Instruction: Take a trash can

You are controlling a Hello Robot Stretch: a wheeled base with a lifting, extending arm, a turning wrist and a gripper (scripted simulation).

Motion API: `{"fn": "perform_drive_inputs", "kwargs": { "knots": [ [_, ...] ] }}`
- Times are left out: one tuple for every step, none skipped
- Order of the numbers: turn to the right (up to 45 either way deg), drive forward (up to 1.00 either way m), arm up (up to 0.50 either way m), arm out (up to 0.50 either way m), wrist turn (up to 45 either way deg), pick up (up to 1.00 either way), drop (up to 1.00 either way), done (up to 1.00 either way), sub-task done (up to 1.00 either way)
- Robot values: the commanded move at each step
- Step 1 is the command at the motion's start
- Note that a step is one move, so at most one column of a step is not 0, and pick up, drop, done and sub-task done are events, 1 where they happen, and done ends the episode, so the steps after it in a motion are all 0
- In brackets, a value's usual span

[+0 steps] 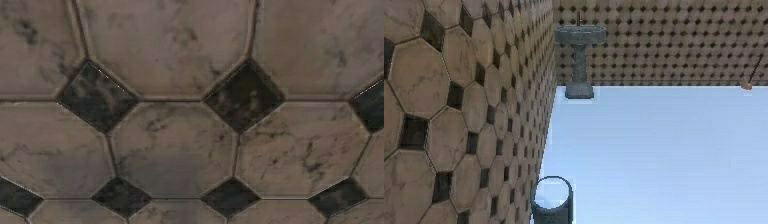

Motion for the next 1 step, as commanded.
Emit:
{"fn": "perform_drive_inputs", "kwargs": {
  "knots": [
    [0.0,0.0,0.1,0.0,0.0,0.0,0.0,0.0,0.0]
  ]
}}
